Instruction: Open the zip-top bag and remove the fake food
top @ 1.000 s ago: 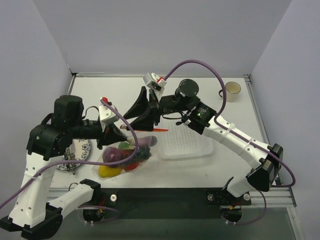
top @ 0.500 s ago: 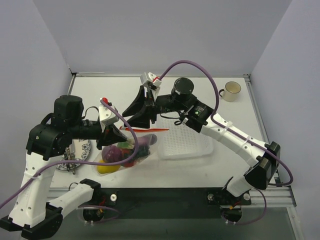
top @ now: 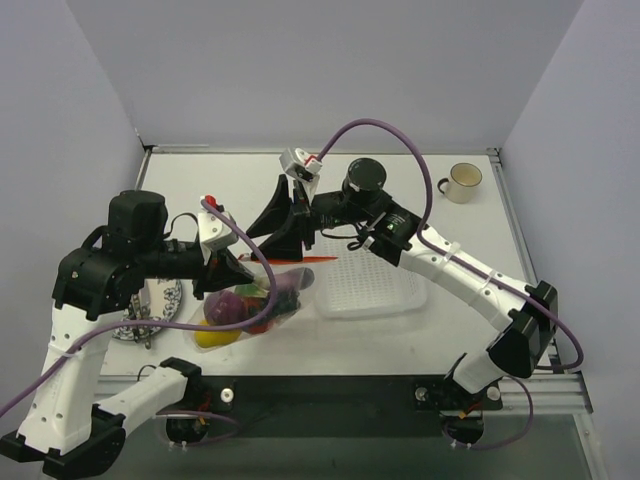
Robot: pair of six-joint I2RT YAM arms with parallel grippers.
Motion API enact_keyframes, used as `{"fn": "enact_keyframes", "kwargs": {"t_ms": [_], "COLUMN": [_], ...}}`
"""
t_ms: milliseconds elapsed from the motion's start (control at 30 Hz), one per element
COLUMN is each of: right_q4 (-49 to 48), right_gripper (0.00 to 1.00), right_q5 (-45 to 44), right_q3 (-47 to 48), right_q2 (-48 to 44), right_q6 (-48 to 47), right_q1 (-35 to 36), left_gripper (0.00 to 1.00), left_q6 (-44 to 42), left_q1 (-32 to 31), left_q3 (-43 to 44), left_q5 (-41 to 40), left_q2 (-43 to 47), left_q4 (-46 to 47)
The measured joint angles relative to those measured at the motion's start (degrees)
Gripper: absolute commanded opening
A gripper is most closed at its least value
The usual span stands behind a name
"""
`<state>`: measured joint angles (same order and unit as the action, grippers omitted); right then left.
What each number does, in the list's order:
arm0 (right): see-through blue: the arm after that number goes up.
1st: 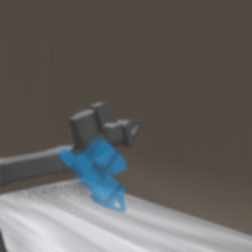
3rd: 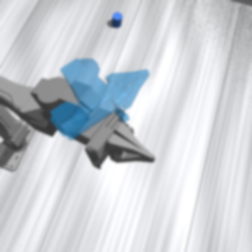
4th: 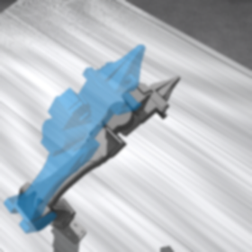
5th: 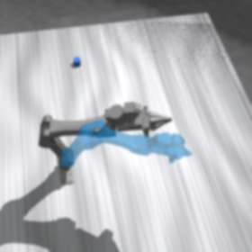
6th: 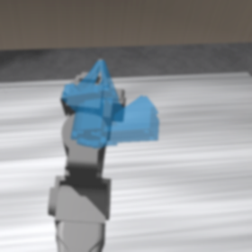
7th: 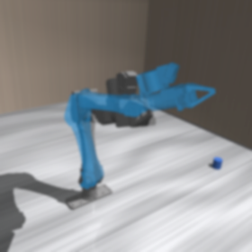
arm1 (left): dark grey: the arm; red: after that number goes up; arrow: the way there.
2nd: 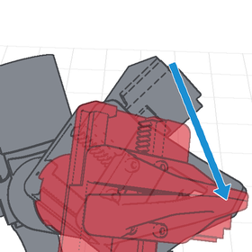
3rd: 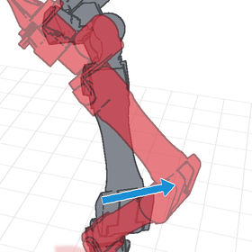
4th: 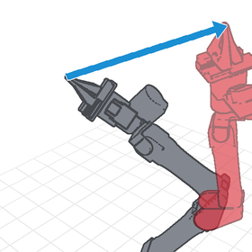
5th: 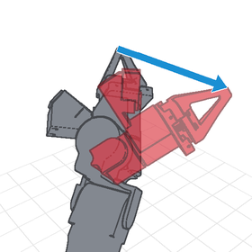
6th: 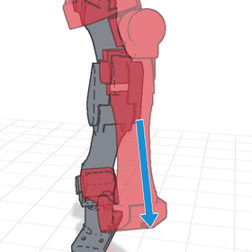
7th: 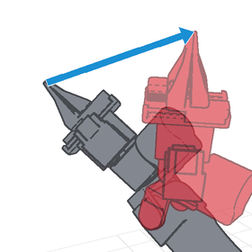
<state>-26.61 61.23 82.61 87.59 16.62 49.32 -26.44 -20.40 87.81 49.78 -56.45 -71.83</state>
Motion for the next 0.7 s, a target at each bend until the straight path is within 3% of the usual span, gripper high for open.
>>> {"fn": "enact_keyframes", "kwargs": {"t_ms": [700], "right_q4": [-1.31], "right_gripper": [0.49], "right_q5": [1.4], "right_q3": [-0.94], "right_q2": [-1.33], "right_q6": [1.68], "right_q1": [1.01], "left_gripper": [0.0], "left_q6": [0.04], "left_q1": [0.0], "left_q3": [0.46], "left_q5": [0.0], "left_q2": [-0.76], "left_q4": [0.02]}}
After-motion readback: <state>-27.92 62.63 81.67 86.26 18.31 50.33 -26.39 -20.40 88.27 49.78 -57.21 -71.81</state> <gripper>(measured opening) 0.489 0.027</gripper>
